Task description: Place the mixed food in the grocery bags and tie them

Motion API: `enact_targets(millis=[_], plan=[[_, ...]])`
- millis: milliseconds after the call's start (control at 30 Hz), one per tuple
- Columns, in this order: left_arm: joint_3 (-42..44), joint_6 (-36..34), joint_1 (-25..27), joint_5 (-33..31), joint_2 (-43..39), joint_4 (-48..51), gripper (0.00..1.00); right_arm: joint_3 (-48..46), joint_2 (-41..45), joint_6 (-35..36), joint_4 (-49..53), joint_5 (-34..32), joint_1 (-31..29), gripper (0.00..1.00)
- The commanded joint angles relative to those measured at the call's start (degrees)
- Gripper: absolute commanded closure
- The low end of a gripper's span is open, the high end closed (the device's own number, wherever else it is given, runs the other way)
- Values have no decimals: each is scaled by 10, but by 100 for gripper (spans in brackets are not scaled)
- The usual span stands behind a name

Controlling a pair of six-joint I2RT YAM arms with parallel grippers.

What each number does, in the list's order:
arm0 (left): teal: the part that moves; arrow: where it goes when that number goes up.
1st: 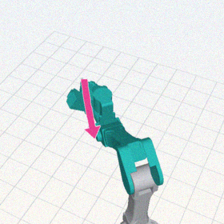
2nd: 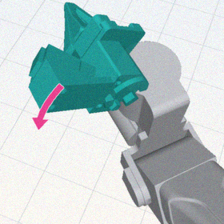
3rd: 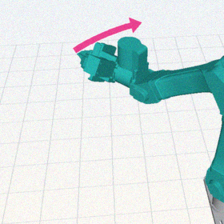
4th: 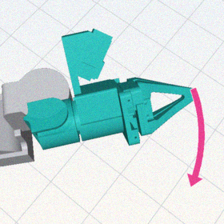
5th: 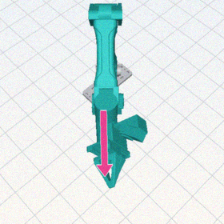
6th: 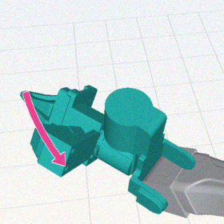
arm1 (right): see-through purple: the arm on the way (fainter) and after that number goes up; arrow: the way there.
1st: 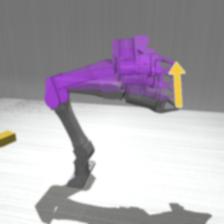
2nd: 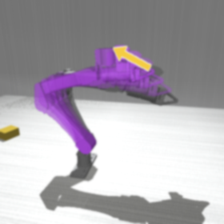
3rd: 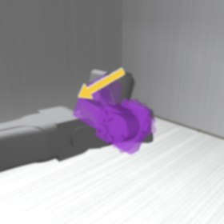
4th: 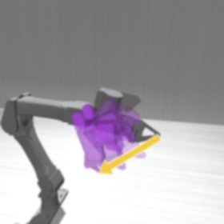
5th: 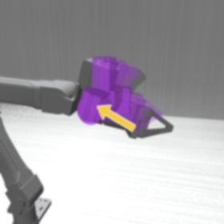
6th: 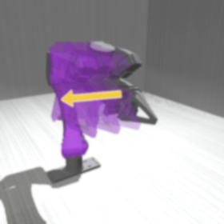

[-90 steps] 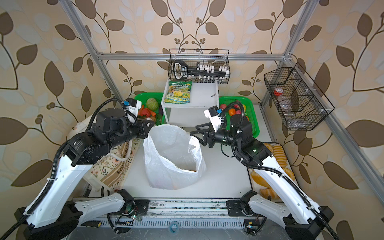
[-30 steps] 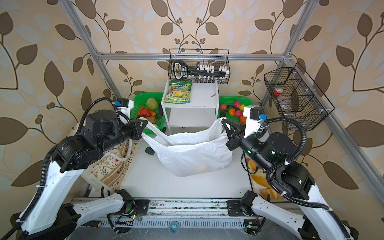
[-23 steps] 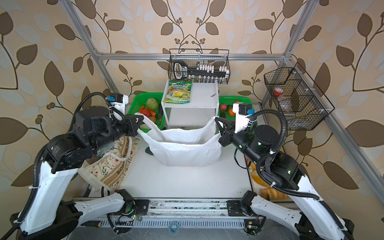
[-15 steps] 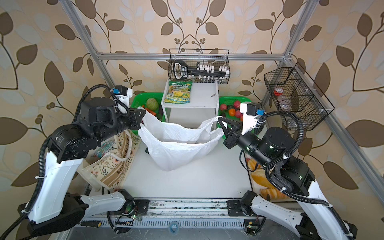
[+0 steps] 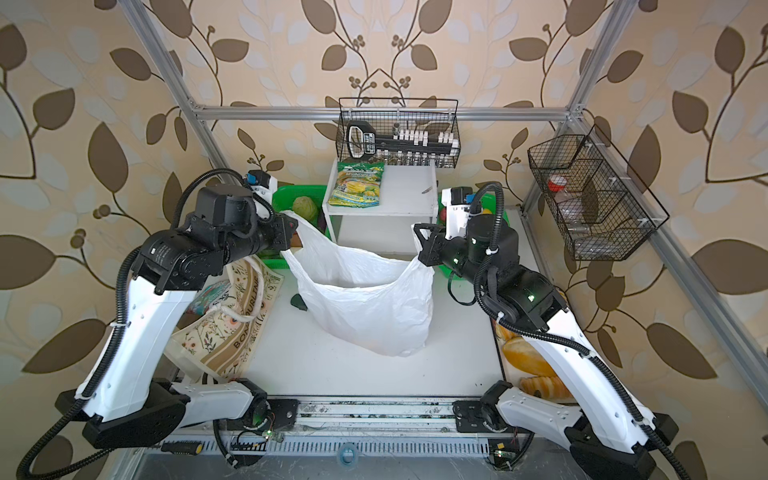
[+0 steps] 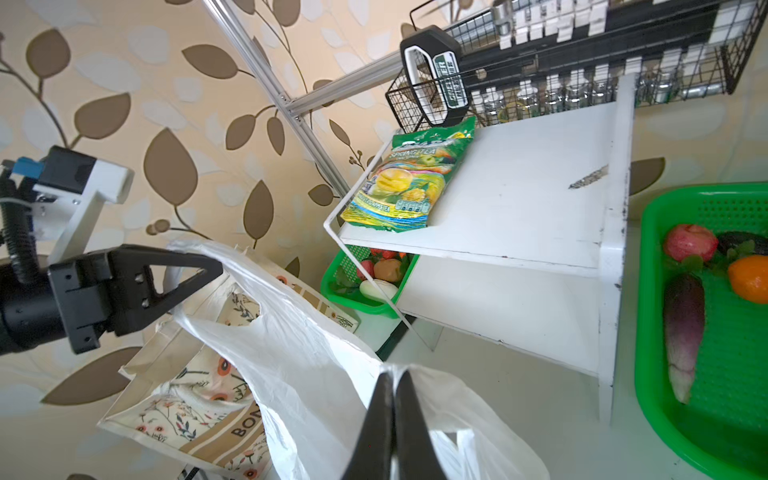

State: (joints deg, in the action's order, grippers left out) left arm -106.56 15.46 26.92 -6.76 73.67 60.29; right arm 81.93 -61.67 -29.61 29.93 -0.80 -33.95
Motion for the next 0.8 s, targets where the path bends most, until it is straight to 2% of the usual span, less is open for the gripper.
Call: enact_targets(millis=[0,33,67,267,400,500,600,700,733,767], plan=[[-8,-4,-2,22,0,-28,59,-12,-4,-26,-27,44,11,100],[-15,-4,-3,21,0,-25,48,-15,-5,-26,-30,46,11,100],[-22,-4,-2,21,-1,-21,41,-18,-5,-27,-33,47,12,100],[-51,0,-2,11,-20,-21,18,-34,2,-36,-47,55,24,100],[-82,-3,-2,6,-26,-28,13,-41,6,-41,-52,61,29,100],[-103,-8,-2,42,-24,-41,13,-43,8,-41,-52,64,32,100],[-101,-6,-1,135,-25,-84,16,-48,11,-44,-54,65,35,100],[-89,10,0,375,-9,-165,23,-52,16,-47,-57,67,38,100],[-91,23,5,430,4,-182,24,-53,19,-48,-57,68,39,100],[-96,22,17,457,17,-183,24,-55,21,-50,-58,68,40,100]])
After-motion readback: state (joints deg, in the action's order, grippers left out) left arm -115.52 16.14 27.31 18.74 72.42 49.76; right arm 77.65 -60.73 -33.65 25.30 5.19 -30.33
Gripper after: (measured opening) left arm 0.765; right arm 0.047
